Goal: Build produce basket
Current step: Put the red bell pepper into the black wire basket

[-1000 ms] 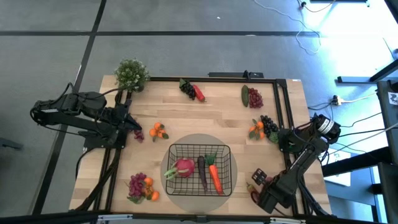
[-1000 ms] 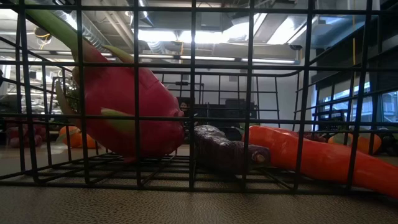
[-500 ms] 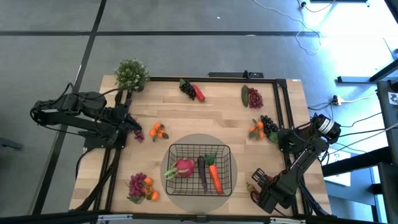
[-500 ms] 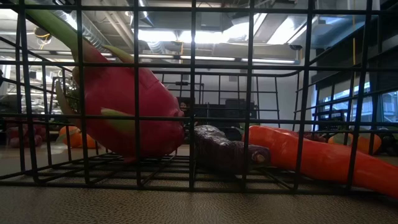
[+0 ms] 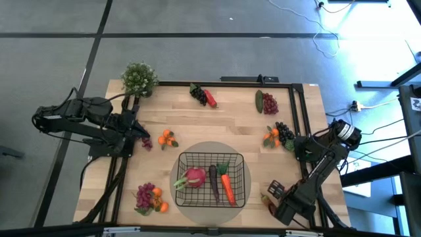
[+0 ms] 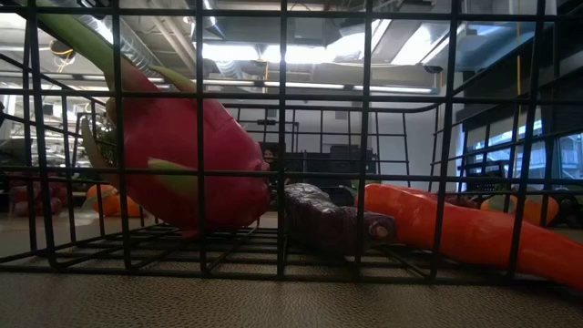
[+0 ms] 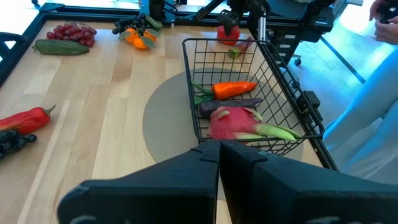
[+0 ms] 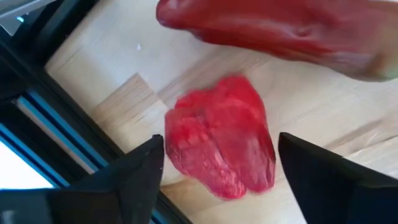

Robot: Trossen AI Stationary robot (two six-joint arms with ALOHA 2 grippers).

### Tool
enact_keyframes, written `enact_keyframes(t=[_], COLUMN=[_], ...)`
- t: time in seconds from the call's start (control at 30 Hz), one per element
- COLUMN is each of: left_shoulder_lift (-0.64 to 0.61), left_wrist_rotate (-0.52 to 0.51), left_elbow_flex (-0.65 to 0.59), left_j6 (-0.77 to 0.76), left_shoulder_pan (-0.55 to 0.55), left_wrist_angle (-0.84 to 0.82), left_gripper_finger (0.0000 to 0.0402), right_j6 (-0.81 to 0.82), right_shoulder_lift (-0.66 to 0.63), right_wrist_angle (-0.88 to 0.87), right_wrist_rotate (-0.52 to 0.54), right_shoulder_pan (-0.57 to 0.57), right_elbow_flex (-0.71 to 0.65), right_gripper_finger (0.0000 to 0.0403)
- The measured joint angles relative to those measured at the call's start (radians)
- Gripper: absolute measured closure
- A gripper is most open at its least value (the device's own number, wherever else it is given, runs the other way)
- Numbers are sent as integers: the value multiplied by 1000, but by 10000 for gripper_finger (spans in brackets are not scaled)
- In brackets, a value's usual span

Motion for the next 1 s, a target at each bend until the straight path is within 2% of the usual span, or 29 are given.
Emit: enact_keyframes(t=[0.17, 0.37, 0.57, 0.73, 1.0], left_shoulder_lift=[0, 0, 0, 0, 0], left_wrist_rotate=[0, 0, 0, 0, 0], left_elbow_flex=[0, 0, 0, 0, 0], left_j6=[0, 0, 0, 0, 0], left_shoulder_pan=[0, 0, 0, 0, 0], left_wrist_angle=[0, 0, 0, 0, 0], left_gripper_finger=[401, 401, 401, 401, 401], right_j6=[-39, -223, -288, -288, -285], right_shoulder_lift=[-1, -1, -1, -1, -33], right_wrist_angle=[-27, -73, -52, 31, 62], right_wrist_rotate=[-4, -81, -32, -35, -20], right_shoulder_pan=[-1, -1, 0, -1, -2], right_elbow_flex=[3, 3, -5, -47, -83], right_gripper_finger=[57, 27, 23, 22, 22])
